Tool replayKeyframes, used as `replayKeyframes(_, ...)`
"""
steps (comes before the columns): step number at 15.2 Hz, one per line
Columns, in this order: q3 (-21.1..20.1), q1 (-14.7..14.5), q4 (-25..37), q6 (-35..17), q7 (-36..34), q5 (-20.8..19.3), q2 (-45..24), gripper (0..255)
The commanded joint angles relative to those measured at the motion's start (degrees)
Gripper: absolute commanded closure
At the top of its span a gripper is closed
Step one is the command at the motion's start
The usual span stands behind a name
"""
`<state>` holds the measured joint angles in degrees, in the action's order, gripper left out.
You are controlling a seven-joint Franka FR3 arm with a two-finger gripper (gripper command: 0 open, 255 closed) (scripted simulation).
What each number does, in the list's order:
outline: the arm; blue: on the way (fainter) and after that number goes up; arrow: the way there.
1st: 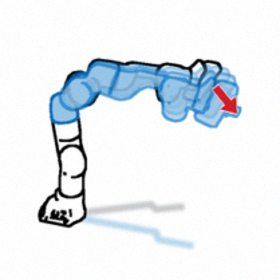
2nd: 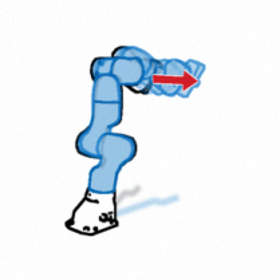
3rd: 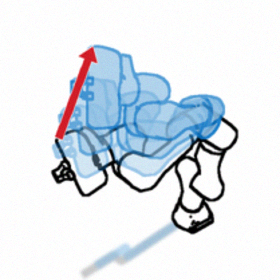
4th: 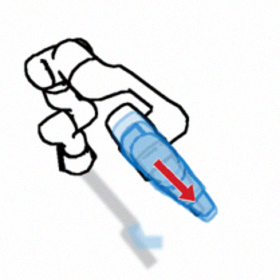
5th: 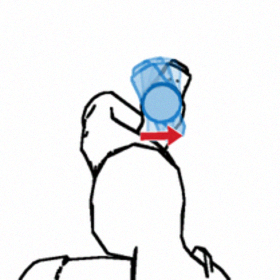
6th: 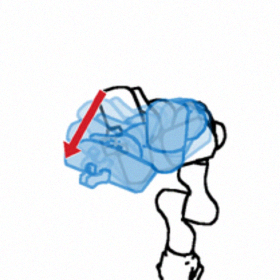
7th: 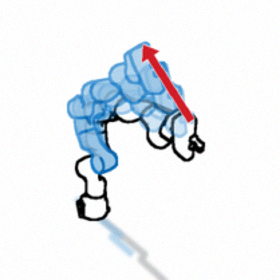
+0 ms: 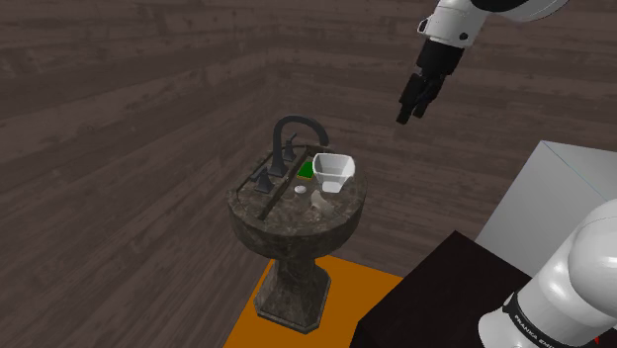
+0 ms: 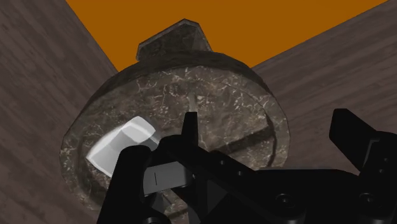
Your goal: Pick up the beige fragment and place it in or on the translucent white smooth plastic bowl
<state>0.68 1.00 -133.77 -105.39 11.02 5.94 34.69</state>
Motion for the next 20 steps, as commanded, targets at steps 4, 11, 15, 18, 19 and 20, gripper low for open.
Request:
replayKeyframes(4,1.16,0.0,-0.65,-7.7,1.68,1.23,-8.76,0)
replayKeyframes(11,2.65,-0.38,1.1,-16.97,4.58,4.03,-22.44,0)
replayKeyframes(15,3.25,-0.53,3.66,-21.24,6.62,6.31,-30.91,0)
replayKeyframes(18,3.43,-0.47,6.31,-23.84,8.27,8.27,-37.44,0)
replayKeyframes(19,3.44,-0.41,7.32,-24.59,8.81,8.94,-39.64,0)
replayKeyframes(20,3.4,-0.31,8.41,-25.28,9.35,9.62,-41.85,0)
